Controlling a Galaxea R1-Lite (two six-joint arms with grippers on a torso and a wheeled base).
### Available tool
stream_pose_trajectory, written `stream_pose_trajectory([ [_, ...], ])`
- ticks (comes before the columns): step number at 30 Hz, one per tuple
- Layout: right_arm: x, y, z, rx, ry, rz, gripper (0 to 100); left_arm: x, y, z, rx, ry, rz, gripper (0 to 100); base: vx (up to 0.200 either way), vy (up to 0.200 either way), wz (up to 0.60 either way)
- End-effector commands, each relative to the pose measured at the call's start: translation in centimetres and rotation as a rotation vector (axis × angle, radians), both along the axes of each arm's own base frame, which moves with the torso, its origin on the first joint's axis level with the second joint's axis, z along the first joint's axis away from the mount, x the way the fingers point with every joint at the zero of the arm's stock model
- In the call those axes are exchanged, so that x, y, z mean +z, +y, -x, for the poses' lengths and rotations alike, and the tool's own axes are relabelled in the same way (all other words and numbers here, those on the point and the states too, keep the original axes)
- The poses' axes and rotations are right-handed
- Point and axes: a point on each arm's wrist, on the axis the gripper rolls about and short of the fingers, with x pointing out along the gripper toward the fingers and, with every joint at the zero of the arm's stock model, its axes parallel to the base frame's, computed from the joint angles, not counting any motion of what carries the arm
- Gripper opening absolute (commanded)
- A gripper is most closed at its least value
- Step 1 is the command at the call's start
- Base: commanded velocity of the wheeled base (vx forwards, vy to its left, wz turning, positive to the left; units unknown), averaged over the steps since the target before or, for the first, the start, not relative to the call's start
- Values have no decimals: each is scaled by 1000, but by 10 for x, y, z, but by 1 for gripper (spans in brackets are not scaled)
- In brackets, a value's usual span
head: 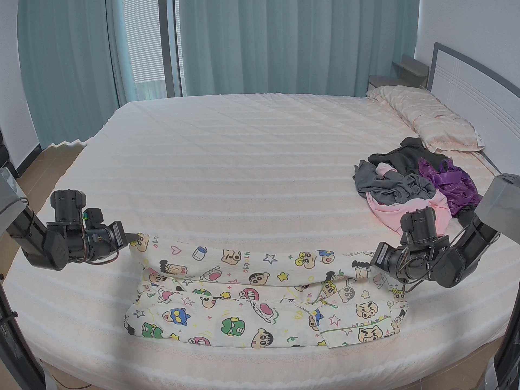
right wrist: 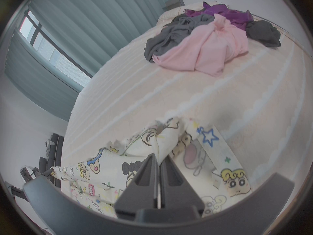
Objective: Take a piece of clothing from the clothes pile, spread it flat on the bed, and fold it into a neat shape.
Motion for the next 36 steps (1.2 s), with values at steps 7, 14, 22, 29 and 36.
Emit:
stream_pose_trajectory([
  [7, 35, 6, -20, -21, -140, -65, 0, 18, -3, -19, 43, -65, 73, 0, 0, 0, 0],
  [14, 37, 8, -25, -29, -160, -84, 0, 6, -1, -30, 109, -101, 99, 0, 0, 0, 0],
  [22, 25, 7, -24, -56, -155, -103, 0, -9, 2, -29, 146, -64, 87, 0, 0, 0, 0],
  [29, 17, 5, -7, -36, -107, -71, 0, -21, 3, -13, 149, -7, 83, 0, 0, 0, 0],
  [36, 5, 6, 9, -1, -52, -34, 0, -30, 4, -2, 154, 41, 82, 0, 0, 0, 0],
])
